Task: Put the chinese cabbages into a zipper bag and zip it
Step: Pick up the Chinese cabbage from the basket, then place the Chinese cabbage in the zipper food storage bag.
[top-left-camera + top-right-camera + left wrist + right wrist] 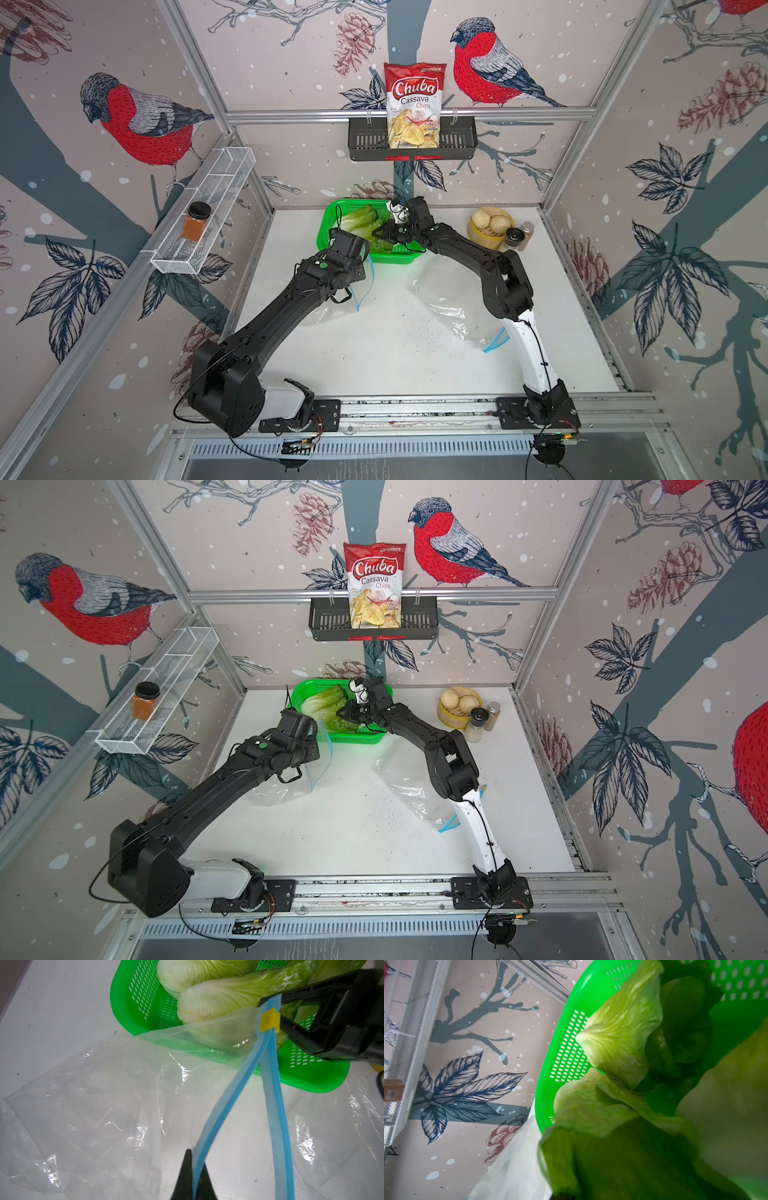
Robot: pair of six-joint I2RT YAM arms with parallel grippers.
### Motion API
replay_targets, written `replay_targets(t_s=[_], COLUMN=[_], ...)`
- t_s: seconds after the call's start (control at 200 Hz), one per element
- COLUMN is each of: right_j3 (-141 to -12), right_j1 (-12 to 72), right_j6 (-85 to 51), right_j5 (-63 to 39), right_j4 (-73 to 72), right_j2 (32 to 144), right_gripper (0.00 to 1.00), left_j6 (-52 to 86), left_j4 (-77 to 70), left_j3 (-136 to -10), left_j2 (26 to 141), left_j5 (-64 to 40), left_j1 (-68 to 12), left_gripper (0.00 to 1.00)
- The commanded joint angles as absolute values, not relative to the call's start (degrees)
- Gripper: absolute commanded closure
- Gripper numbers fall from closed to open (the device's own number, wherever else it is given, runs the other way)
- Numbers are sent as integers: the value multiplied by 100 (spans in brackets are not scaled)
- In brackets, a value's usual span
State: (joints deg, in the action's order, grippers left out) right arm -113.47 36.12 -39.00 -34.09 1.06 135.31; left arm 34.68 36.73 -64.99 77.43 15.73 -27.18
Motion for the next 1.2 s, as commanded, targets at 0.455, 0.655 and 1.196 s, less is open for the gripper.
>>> replay_targets(t_s=[0.455, 0.655, 1.196], right_j3=[-10661, -9688, -7849], right_j1=[3219, 2987, 2851], right_j6=[-3525, -3507, -3064], right_j5=[-3537, -3398, -3523], right_j4=[-30, -112, 666], right_j2=[12054, 11079, 8573], right_gripper=[100, 100, 100], left_j6=[3278, 3288, 3331], left_j4=[3483, 3226, 2697], left_j3=[-6403, -6251, -6379], left_j2=[7559, 7516, 7913], left_j5=[1471, 1344, 689], left_j1=[-2663, -2663, -2663], left_gripper=[96, 97, 98])
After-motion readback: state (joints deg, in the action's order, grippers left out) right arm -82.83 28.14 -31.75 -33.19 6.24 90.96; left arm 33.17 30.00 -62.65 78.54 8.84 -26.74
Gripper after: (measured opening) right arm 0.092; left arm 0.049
